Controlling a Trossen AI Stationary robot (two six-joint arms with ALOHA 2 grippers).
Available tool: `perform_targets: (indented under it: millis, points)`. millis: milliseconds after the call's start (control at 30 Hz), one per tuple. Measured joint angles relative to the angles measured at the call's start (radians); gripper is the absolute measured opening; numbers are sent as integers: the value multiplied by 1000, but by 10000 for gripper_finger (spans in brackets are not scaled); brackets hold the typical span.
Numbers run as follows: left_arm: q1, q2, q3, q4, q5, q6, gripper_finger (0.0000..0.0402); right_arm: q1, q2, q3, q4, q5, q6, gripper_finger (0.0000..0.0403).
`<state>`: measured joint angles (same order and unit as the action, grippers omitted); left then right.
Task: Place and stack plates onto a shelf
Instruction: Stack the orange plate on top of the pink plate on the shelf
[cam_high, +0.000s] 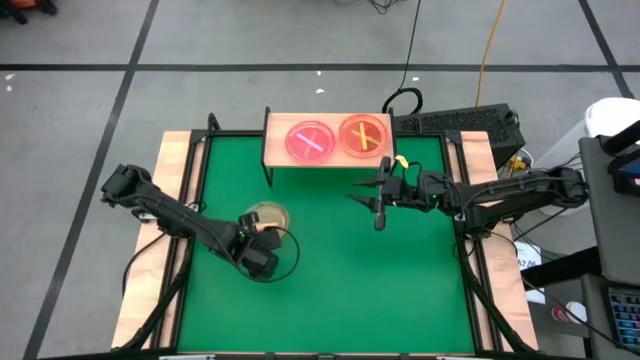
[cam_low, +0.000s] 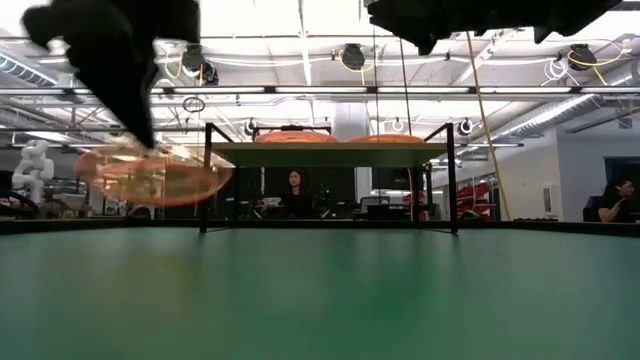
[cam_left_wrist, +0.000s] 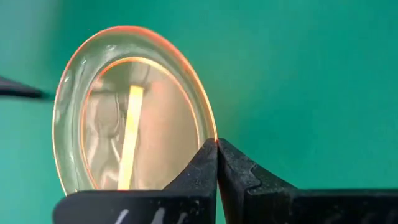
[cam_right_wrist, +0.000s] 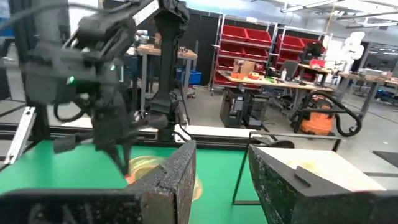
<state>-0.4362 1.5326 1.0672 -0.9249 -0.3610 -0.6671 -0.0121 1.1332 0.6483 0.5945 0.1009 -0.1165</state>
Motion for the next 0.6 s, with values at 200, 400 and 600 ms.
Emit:
perform_targets:
  millis: [200, 400, 600]
  points:
    - [24, 0, 175, -81, -154, 131, 4, 39, 0, 0, -4, 0, -26, 132]
    - [85, -2, 303, -22, -381, 434, 4, 59, -34, 0, -67, 4, -34, 132]
    - [237, -2, 318, 197, -383, 795, 4, 60, -149, 0, -169, 32, -27, 132]
